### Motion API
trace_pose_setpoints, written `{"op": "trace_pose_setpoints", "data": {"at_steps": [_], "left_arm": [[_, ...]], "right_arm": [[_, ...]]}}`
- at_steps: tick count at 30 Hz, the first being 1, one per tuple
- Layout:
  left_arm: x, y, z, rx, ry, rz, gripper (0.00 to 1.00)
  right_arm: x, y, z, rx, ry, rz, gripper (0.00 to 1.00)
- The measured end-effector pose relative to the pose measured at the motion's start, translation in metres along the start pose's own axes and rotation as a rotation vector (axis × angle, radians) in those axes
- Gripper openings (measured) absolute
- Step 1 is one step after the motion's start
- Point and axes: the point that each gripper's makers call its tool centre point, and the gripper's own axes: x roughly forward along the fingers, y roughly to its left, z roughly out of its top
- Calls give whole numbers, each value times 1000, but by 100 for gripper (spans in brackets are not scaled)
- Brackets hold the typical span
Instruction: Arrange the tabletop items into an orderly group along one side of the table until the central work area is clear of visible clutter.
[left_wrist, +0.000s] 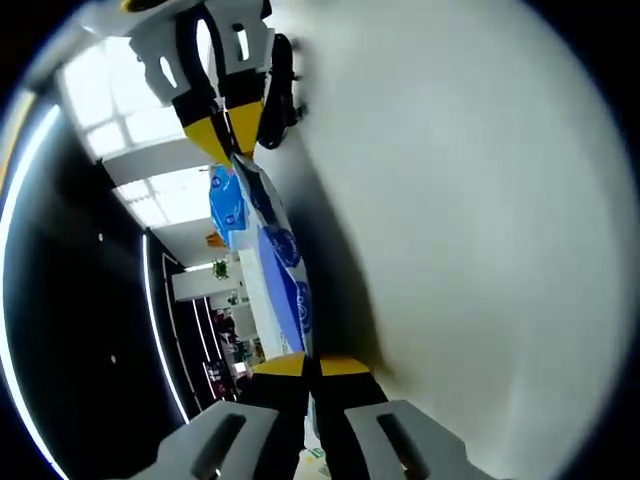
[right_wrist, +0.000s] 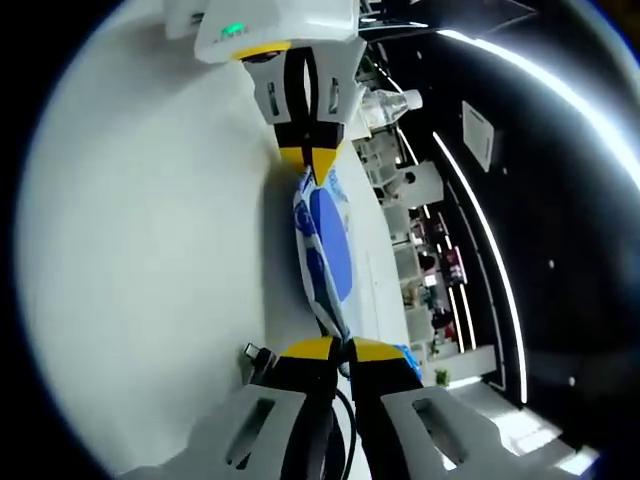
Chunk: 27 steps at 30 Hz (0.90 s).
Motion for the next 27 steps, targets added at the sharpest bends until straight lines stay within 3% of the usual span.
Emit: {"op": "trace_pose_setpoints", "data": {"at_steps": [27], "left_arm": [[-2,-13,4,-20,-8,-20,2]], "right_arm": [[-1,12,-2,32,-7,23,4]]}}
